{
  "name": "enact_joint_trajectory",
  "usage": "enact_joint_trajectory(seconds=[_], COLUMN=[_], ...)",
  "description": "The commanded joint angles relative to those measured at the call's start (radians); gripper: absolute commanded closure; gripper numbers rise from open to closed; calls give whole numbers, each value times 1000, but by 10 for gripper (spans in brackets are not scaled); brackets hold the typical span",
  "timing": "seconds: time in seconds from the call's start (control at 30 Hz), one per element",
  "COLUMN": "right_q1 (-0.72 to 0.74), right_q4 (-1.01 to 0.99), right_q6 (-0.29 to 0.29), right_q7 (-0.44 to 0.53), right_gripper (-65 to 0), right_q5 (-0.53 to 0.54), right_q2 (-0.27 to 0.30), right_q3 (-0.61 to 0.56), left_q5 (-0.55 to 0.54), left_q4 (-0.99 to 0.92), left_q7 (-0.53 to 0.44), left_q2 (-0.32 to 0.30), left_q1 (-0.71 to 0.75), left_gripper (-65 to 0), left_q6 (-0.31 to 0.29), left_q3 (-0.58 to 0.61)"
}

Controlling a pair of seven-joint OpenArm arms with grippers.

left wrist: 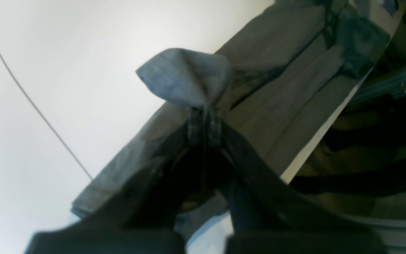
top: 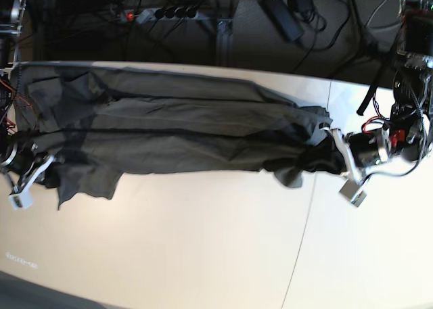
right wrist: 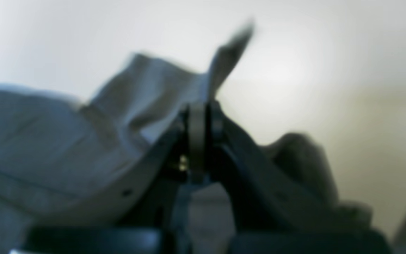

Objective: Fold the T-shirt properly
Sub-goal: 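Fold the grasped edge over onto the first fold with both grippers, then release the shirt and open both grippers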

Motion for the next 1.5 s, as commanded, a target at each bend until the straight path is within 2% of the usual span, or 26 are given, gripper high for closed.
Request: enact_joint_trajectory(seconds=[0.0, 0.17, 0.37, 0.53, 0.67, 0.8, 0.83, 0.9, 0.93, 0.97, 1.13, 1.4, 1.43, 1.47], right_q1=[-20, -204, -388, -495, -526, -523, -520, -518, -517, -517, -502, -423, -418, -417], right_q4=[51, 212, 266, 266, 265, 264, 264, 264, 264, 264, 267, 296, 296, 296], right_q6=[74, 74, 74, 74, 74, 74, 74, 73, 73, 73, 71, 71, 71, 71], right_q7=[2, -74, -87, -87, -87, -61, -55, -45, -39, -32, -5, -13, -14, -13], right_gripper=[0, 0, 0, 0, 0, 0, -51, -262, -332, -360, -360, -358, -346, -292], right_q5=[25, 108, 157, 173, 172, 162, 151, 142, 142, 142, 153, 210, 210, 210], right_q2=[40, 39, 39, 28, 25, 26, 26, 26, 26, 26, 26, 24, 22, 20], right_q3=[56, 239, 385, 446, 448, 448, 448, 448, 448, 449, 450, 449, 448, 445], left_q5=[-17, -17, -24, -25, -24, -24, -24, -23, -21, -19, -19, -26, -21, -9], left_q4=[16, 16, 16, 16, 16, 16, 16, 16, 16, 16, 16, 16, 15, 15], left_q7=[-6, 43, 49, 51, 49, 45, 45, 45, 45, 46, 58, 32, 23, 7], left_q2=[-14, -15, -49, -78, -89, -89, -89, -89, -90, -93, -128, -133, -133, -133], left_q1=[-16, -16, -8, 1, 21, 28, 28, 27, 27, 27, 27, 99, 119, 142], left_gripper=[0, 0, 0, 0, 0, -197, -246, -307, -310, -310, -310, -322, -336, -351], left_q6=[-17, -17, -17, -17, -17, -17, -17, -17, -17, -17, -17, -17, -17, -17], left_q3=[-8, -8, -8, -8, -8, -8, -8, -8, -8, -8, -29, -248, -256, -257])
